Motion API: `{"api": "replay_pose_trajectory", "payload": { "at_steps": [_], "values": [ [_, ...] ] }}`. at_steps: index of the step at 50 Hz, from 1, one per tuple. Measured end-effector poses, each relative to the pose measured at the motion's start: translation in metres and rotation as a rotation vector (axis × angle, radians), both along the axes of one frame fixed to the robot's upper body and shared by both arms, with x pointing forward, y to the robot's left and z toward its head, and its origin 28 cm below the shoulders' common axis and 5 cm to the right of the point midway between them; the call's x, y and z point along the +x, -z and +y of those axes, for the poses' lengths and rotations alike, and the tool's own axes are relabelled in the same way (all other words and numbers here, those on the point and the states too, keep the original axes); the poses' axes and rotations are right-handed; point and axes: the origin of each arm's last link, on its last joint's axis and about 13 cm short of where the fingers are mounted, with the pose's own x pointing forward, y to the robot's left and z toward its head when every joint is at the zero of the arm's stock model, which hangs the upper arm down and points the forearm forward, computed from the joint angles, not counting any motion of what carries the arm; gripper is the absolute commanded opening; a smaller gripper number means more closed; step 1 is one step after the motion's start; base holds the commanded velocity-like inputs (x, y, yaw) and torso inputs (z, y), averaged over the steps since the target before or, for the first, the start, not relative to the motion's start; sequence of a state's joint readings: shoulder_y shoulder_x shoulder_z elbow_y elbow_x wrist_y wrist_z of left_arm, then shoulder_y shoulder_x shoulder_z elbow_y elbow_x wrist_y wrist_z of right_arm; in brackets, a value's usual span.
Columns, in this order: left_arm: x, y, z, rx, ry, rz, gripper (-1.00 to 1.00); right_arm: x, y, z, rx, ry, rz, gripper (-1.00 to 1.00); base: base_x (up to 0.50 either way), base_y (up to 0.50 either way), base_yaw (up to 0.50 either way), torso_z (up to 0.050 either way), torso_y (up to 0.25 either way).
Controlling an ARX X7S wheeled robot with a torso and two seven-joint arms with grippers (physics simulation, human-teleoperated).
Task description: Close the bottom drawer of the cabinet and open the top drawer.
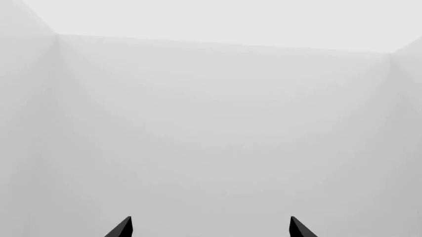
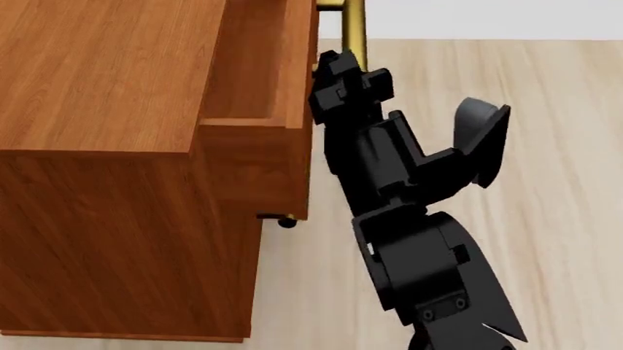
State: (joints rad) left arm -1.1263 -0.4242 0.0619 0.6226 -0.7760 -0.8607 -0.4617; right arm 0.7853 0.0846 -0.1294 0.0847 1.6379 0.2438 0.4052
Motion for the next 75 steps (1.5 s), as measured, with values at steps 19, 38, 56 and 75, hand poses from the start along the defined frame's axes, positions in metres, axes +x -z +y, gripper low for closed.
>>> {"api": "replay_pose_trajectory", "payload": {
  "at_steps": [19,38,56,75],
  "values": [
    [-0.001,-0.001,0.0,-0.003,0.002,-0.002,1.0,-0.004,-0.003,-0.012,0.124,0.043,0.036,-1.0,-0.01,0.0,0.0,0.001,0.006],
    [-0.003,-0.001,-0.001,-0.004,0.007,-0.005,1.0,-0.006,-0.004,-0.024,0.2,0.091,0.053,-1.0,-0.01,0.0,-0.01,0.001,0.005],
    [-0.005,-0.003,-0.001,-0.006,0.01,-0.011,1.0,-0.009,-0.005,-0.038,0.219,0.165,0.051,-1.0,-0.01,0.0,-0.01,0.0,0.004],
    [-0.004,-0.003,-0.002,-0.006,0.013,-0.01,1.0,-0.01,-0.004,-0.049,0.226,0.213,0.049,-1.0,-0.01,0.0,-0.01,0.001,0.005]
  ]
}}
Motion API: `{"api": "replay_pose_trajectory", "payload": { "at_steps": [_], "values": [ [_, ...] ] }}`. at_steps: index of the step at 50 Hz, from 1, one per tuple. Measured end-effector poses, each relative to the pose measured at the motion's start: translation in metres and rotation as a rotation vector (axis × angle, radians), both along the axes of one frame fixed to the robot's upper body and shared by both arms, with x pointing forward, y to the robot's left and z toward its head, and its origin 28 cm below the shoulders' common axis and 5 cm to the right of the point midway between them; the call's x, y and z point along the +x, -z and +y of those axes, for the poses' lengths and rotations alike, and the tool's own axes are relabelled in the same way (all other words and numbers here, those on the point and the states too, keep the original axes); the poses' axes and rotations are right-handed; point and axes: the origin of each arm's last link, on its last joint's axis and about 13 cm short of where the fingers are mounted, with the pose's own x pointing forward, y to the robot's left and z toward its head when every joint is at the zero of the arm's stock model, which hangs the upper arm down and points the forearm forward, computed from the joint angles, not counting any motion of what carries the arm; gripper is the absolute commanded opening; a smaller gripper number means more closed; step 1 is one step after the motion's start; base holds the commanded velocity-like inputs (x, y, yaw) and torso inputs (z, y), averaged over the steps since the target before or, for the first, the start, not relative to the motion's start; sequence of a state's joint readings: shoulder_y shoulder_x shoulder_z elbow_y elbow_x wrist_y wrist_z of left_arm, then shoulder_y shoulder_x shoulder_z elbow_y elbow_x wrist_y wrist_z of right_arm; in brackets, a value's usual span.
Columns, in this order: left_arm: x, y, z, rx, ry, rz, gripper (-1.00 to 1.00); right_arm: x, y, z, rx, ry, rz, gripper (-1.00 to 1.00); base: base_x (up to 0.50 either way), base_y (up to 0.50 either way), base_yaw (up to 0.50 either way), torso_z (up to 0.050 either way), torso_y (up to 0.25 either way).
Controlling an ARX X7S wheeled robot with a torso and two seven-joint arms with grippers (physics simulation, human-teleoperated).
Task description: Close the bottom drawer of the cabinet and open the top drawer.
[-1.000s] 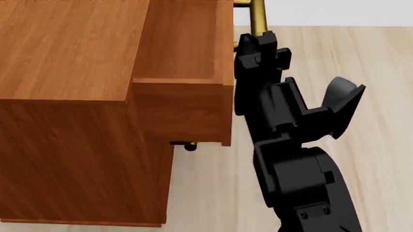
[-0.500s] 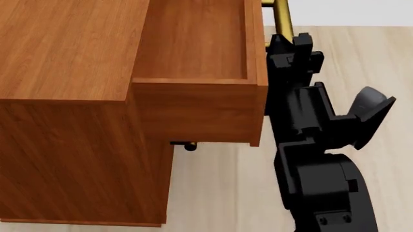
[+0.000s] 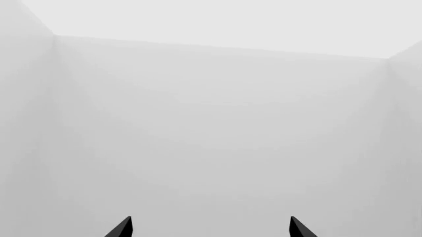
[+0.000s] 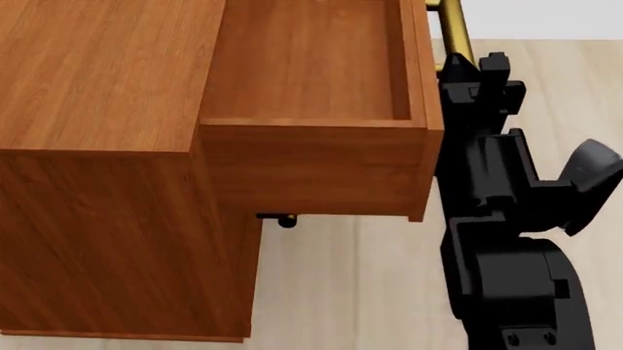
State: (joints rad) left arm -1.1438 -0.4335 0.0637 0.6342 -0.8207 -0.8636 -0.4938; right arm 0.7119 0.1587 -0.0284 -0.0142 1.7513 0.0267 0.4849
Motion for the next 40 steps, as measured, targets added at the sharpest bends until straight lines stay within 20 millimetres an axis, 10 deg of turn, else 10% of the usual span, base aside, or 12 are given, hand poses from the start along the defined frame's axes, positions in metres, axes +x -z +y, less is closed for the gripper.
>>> {"api": "replay_pose_trajectory", "payload": {
  "at_steps": [33,34,40],
  "values": [
    [0.001,0.0,-0.001,0.001,0.002,0.0,1.0,-0.002,0.0,-0.01,0.011,0.045,0.0,-1.0,-0.01,0.0,-0.01,0.0,0.004],
    [0.001,0.0,-0.001,0.001,0.002,0.0,1.0,-0.002,0.0,-0.01,0.011,0.046,-0.001,1.0,0.0,0.0,-0.01,0.0,0.0],
    [0.001,0.0,-0.001,0.001,0.002,0.0,1.0,-0.012,-0.009,-0.01,-0.009,0.057,-0.07,1.0,0.0,0.0,0.0,0.0,0.003]
  ]
}}
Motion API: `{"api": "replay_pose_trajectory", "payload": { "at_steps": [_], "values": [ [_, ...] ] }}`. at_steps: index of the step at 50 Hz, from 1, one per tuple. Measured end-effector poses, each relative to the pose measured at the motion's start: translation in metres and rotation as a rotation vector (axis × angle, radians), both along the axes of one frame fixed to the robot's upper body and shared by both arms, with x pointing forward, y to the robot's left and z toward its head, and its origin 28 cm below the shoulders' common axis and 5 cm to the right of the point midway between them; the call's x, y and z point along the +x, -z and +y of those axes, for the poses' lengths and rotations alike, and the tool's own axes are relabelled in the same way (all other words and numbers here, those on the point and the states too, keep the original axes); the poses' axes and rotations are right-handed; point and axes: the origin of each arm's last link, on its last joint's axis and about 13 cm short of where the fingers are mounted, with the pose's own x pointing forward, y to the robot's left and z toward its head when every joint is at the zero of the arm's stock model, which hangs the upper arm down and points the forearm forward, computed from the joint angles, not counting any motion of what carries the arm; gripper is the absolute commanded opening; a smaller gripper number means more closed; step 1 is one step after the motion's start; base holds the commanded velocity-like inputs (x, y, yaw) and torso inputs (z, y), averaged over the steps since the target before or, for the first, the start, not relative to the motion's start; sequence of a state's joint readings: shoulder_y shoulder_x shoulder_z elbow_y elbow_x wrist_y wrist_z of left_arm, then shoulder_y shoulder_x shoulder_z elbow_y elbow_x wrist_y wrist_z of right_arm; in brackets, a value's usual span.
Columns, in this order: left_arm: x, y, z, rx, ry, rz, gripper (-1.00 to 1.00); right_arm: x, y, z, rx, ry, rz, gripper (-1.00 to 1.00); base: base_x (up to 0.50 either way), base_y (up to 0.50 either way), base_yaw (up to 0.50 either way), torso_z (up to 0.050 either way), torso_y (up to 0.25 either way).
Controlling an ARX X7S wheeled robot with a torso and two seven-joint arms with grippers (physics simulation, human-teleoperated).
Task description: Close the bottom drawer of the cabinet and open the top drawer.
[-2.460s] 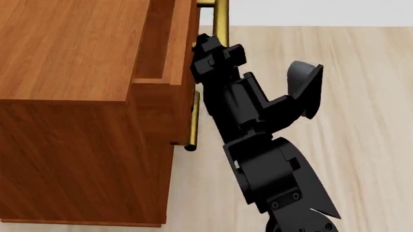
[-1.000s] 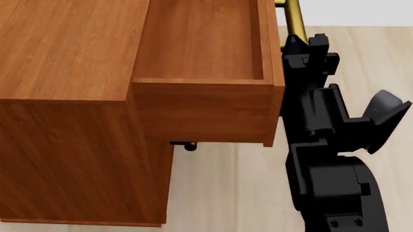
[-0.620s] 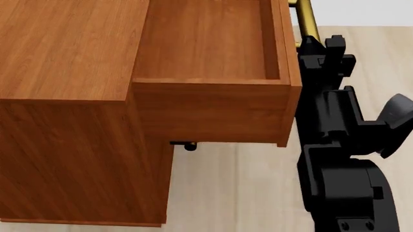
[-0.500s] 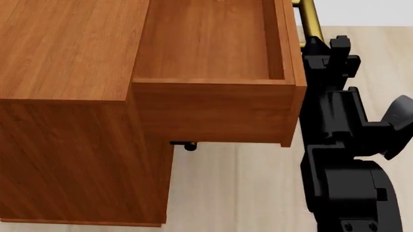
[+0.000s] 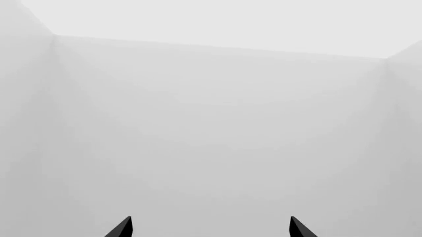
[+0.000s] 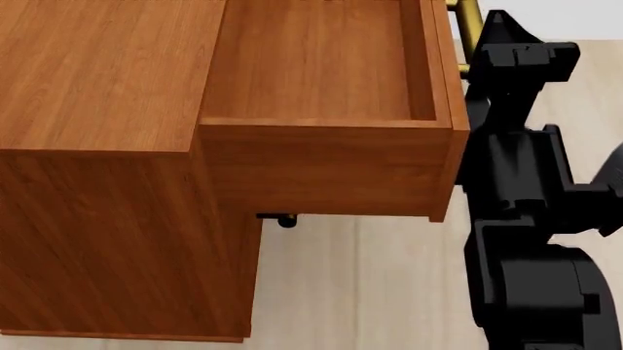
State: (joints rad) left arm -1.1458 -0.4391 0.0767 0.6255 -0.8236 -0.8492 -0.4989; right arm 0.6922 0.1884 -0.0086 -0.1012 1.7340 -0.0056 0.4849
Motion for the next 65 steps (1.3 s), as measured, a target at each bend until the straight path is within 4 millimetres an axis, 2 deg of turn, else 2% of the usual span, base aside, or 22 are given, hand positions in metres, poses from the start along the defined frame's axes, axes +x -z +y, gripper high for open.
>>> {"api": "replay_pose_trajectory", "payload": {
  "at_steps": [26,65],
  "values": [
    [0.0,-0.001,-0.001,0.002,0.001,-0.002,1.0,-0.009,0.001,0.0,-0.009,0.012,0.005,1.0,0.0,0.0,0.0,0.001,0.005],
    [-0.002,-0.001,-0.001,0.003,0.002,-0.002,1.0,-0.004,0.013,-0.007,-0.007,0.053,-0.034,1.0,0.0,0.0,0.0,0.001,0.001]
  ]
}}
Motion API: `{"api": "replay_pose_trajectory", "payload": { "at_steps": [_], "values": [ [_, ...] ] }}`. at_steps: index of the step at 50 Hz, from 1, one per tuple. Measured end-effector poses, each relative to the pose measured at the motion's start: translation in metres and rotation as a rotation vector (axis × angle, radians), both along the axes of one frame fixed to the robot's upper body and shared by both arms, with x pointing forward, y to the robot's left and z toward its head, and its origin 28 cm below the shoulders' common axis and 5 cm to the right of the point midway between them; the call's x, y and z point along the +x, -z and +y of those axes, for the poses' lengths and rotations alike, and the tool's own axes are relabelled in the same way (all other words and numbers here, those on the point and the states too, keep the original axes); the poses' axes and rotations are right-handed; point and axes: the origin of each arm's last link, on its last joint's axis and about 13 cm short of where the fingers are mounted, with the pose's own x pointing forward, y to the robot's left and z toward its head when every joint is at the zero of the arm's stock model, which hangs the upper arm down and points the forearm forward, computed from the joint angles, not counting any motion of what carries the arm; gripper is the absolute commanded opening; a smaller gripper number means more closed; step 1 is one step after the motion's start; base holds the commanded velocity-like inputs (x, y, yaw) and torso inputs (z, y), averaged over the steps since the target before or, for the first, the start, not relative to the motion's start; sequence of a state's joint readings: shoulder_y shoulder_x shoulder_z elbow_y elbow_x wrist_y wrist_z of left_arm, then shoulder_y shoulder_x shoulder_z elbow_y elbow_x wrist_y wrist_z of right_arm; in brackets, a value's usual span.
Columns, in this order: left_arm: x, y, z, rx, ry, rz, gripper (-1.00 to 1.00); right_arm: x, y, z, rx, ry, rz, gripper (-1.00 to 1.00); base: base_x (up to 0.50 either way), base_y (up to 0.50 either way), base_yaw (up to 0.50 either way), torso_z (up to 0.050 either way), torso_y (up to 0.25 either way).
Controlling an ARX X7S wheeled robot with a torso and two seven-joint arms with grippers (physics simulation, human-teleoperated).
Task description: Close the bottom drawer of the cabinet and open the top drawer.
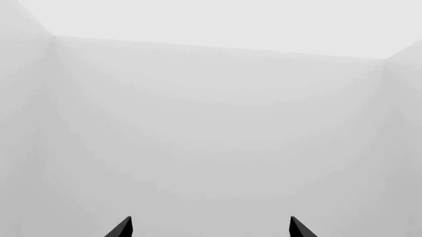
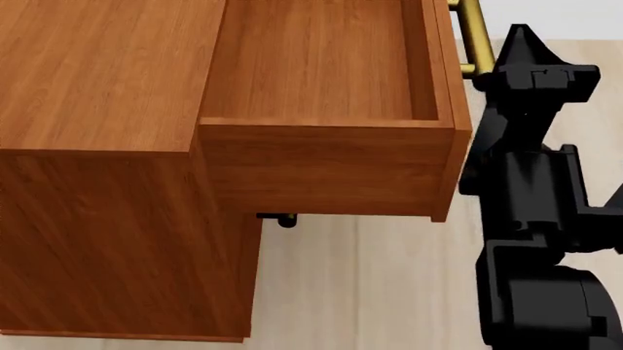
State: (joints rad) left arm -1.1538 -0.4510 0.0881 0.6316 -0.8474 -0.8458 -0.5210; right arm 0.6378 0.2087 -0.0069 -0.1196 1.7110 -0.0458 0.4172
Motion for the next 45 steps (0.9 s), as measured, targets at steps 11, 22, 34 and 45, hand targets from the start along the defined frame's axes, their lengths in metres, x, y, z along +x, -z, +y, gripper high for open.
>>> {"api": "replay_pose_trajectory", "payload": {
  "at_steps": [11,22,34,45],
  "values": [
    [0.0,0.0,-0.001,0.001,0.0,0.0,1.0,0.004,0.005,-0.003,0.008,0.019,0.014,1.0,0.0,0.0,0.0,0.0,0.0],
    [0.0,-0.001,0.0,-0.001,0.0,-0.001,1.0,0.003,0.004,-0.008,0.012,0.042,0.016,1.0,0.0,0.0,0.0,0.0,0.0],
    [0.001,-0.001,-0.001,-0.001,0.004,-0.001,1.0,-0.006,0.002,-0.019,0.012,0.094,0.01,1.0,0.0,0.0,0.0,0.0,0.0],
    [0.001,-0.001,-0.002,0.001,0.008,-0.002,1.0,-0.013,-0.003,-0.025,-0.018,0.137,0.001,1.0,0.0,0.0,0.0,0.0,0.0]
  ]
}}
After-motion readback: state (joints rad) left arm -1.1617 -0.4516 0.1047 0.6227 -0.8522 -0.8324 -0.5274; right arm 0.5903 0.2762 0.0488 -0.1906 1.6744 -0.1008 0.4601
